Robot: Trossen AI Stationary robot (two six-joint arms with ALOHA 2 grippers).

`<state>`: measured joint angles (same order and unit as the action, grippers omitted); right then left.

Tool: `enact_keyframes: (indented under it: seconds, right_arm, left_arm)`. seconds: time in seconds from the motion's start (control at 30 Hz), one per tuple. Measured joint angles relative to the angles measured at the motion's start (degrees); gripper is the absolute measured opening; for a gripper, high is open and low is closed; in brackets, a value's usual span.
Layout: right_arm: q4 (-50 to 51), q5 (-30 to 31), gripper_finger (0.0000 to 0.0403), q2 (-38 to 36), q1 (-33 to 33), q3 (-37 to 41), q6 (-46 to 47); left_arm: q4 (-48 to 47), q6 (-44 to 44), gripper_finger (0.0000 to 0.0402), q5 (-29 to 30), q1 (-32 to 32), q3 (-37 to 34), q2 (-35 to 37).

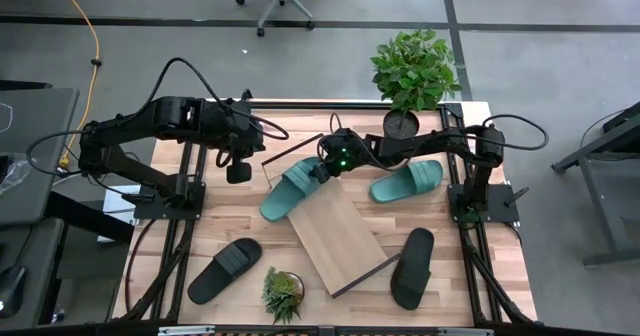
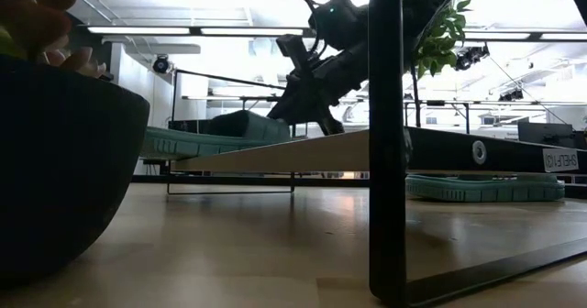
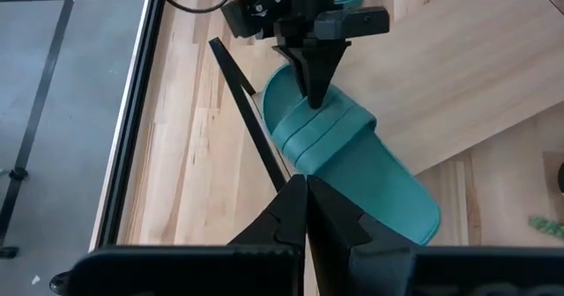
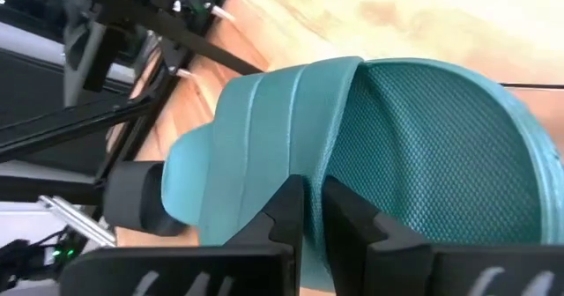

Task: Pick and place slides into the shelf
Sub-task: Put the top green slide on the shelf

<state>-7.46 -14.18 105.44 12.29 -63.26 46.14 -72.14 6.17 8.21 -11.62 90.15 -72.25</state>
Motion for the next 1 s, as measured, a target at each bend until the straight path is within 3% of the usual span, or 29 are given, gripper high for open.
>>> enact_keyframes:
  seconds: [0.4,1.0]
  right_arm:
    - [8.3,5.3,0.002,-2.8,0.1,0.0,1.0]
    - [10.5,12.5,0.002,-3.9,-2.2,0.0,7.8]
  left_arm:
    - [0.0,0.0,0.0001,0.2,0.0,0.0,0.0]
    - [0.0,-0.4,0.0002,0.3,0.0,0.0,0.0]
